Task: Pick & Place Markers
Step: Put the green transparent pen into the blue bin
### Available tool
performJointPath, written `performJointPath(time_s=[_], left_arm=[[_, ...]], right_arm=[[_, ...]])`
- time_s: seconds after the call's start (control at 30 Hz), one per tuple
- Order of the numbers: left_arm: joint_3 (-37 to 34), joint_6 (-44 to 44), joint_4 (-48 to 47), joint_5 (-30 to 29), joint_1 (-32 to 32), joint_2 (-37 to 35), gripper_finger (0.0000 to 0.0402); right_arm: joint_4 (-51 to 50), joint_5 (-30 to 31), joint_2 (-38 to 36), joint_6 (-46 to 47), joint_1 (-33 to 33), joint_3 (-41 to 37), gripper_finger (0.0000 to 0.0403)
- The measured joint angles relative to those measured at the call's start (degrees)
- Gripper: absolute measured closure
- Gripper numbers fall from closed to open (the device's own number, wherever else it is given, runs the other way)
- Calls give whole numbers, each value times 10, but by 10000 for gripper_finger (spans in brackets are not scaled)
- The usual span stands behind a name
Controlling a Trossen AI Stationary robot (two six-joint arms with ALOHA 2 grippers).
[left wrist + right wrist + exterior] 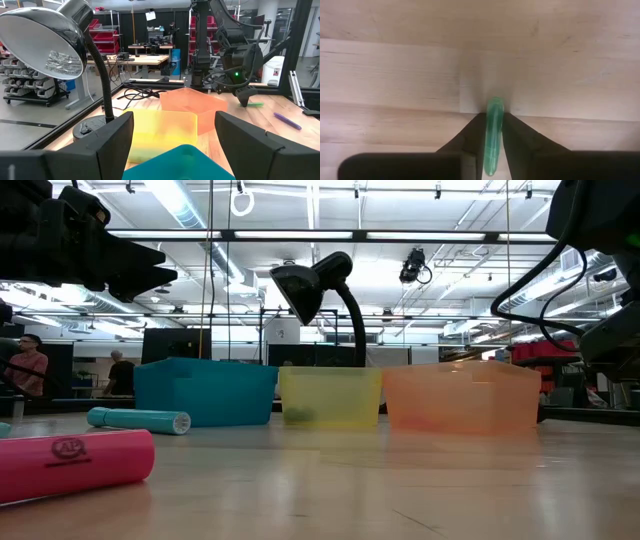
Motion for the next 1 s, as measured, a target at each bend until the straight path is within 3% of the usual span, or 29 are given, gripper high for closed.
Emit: performJointPath(time_s=[0.43,1.0], left_arm=[[0,0,0,0,0,0,115],[0,0,0,0,0,0,115]], right_arm=[[-4,1,1,4,-3,8,369],[-48,73,-32,-52,-4,71,366]])
